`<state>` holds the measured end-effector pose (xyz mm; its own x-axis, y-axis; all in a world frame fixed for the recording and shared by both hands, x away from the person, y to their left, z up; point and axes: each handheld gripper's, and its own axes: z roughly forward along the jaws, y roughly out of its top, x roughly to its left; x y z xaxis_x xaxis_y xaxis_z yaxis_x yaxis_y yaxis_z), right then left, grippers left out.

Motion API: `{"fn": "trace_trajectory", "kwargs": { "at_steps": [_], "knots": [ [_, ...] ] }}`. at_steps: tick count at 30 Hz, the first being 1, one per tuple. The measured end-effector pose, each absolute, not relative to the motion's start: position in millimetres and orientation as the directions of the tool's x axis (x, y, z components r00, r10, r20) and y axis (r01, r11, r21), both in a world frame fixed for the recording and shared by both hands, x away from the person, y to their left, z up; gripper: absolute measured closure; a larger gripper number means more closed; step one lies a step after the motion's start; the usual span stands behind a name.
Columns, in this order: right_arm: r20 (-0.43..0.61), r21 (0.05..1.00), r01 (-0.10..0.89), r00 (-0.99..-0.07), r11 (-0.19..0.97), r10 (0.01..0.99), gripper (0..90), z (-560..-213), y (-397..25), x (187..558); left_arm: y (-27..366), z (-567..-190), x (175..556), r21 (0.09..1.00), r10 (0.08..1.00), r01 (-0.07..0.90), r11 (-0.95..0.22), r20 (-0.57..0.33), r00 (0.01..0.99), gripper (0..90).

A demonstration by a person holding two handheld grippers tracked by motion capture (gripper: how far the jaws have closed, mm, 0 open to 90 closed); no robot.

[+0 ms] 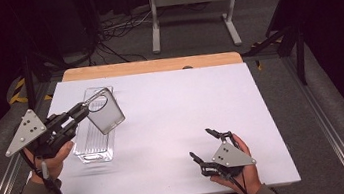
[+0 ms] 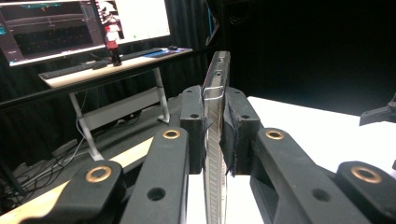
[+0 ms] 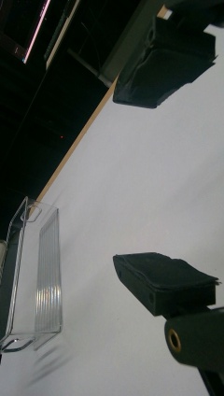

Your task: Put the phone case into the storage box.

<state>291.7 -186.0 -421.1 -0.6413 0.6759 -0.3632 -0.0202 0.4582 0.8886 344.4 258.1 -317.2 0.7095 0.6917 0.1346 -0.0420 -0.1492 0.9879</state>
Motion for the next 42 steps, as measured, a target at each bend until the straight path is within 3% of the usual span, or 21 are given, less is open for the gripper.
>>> {"fn": "trace_trajectory", "kwargs": {
  "at_steps": [42],
  "knots": [
    [-0.373, 0.886, -0.026, -0.634, 0.464, 0.677, 19.3, -421, -187, 293, 276, -322, 354, 0.988, 0.741, -0.018, -0.154, 0.127, 0.659, 80.1]
  ]
}}
